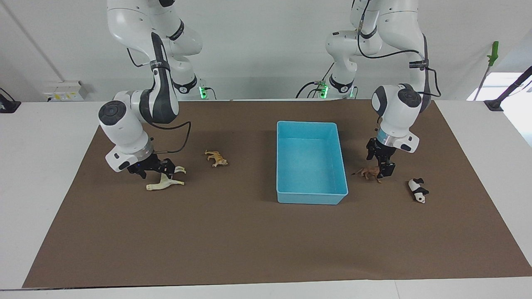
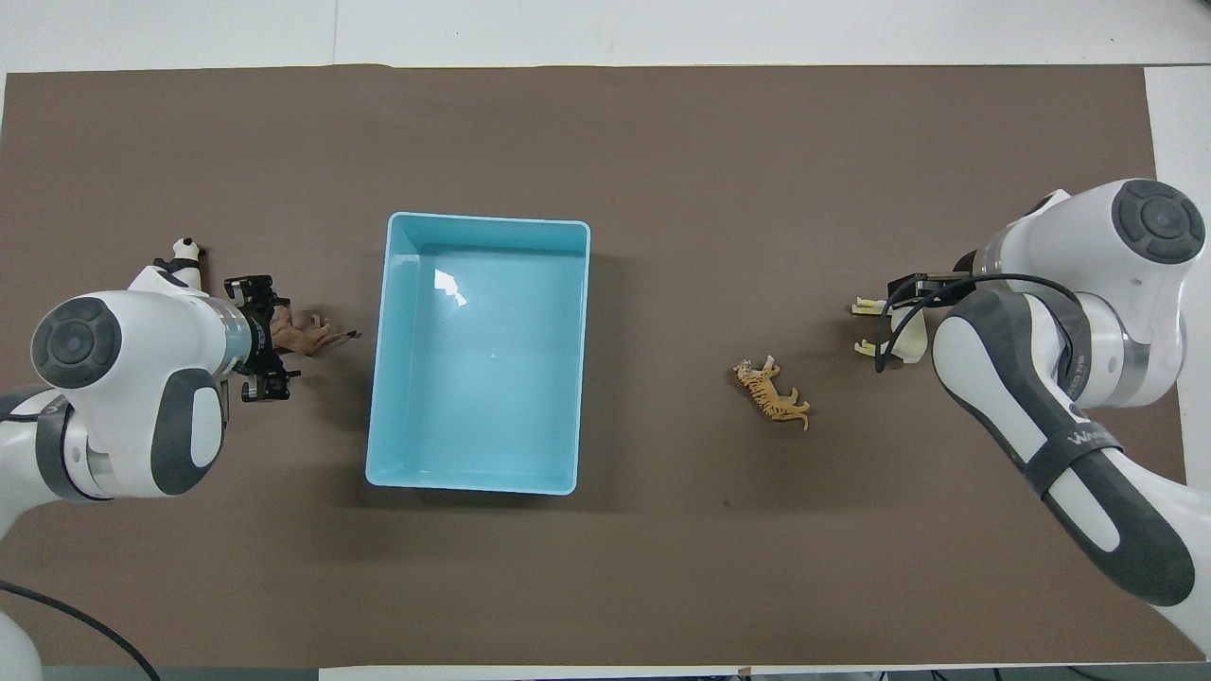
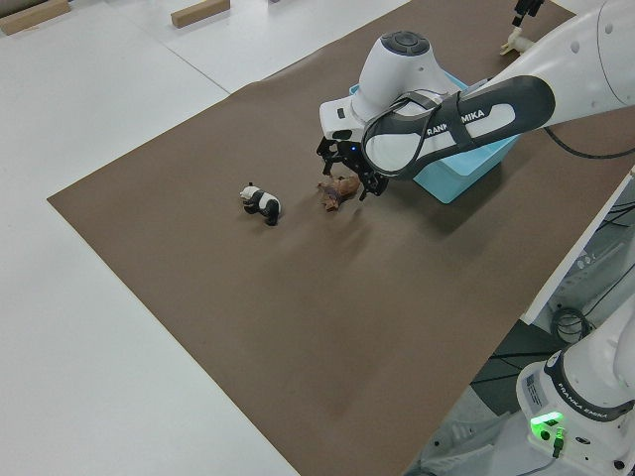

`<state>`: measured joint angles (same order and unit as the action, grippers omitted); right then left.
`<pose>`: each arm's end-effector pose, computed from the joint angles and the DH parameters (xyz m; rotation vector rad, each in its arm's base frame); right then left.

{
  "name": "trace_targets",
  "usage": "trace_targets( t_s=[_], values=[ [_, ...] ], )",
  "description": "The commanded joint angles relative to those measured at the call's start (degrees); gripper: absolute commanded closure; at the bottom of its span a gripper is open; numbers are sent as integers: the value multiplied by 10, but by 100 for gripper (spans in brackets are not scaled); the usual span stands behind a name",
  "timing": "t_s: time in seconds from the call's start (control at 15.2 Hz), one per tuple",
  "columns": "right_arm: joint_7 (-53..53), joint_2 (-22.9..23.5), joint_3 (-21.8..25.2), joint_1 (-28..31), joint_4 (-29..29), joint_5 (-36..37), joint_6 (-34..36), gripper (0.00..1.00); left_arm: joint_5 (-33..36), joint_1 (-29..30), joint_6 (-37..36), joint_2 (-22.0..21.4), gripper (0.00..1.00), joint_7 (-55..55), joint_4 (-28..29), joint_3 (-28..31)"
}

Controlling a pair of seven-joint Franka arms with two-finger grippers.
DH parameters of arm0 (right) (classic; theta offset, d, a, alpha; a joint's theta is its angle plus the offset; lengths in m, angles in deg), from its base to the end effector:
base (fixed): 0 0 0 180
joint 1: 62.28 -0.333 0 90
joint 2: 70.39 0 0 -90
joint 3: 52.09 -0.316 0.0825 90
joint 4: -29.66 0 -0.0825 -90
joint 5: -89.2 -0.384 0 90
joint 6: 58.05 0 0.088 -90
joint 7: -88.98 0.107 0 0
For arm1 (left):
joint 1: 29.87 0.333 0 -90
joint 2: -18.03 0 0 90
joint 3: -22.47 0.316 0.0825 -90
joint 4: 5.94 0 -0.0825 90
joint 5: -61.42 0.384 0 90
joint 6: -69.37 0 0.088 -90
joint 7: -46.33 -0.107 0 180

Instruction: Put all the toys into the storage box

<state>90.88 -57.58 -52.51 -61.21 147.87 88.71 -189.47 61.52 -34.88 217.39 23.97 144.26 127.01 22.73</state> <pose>0.5831 -0.0065 0.3267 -3.1324 0.0788 -0.0108 0.5314 -0.0442 0.3120 2.0731 2.1882 0.1521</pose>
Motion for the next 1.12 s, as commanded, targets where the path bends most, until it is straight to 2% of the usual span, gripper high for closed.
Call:
trace_targets(
  t_s=[0.0,0.53,0.59,0.72,0.85,0.92,0.99,1.05],
  values=[
    [10,-10,-3,-3,32,6,-33,0,10,-14,39,12,0,24,13,7],
    [8,-10,-3,-6,55,6,-53,0,10,-13,41,19,0,21,13,8],
    [9,-10,-3,-6,63,6,-66,0,10,-12,41,19,18,23,12,9],
    [8,-10,-3,-6,69,6,-75,0,10,-11,40,20,44,24,9,9],
    [9,-11,-3,-5,71,6,-77,1,10,-11,39,20,67,24,8,9],
    [9,-11,-3,-5,73,6,-81,6,10,-11,39,20,73,24,7,9],
    [9,-11,-3,-2,75,6,-83,19,10,-12,34,21,78,24,2,9],
    [9,-11,-3,1,74,6,-82,37,10,-13,31,21,80,24,-4,9]
  ],
)
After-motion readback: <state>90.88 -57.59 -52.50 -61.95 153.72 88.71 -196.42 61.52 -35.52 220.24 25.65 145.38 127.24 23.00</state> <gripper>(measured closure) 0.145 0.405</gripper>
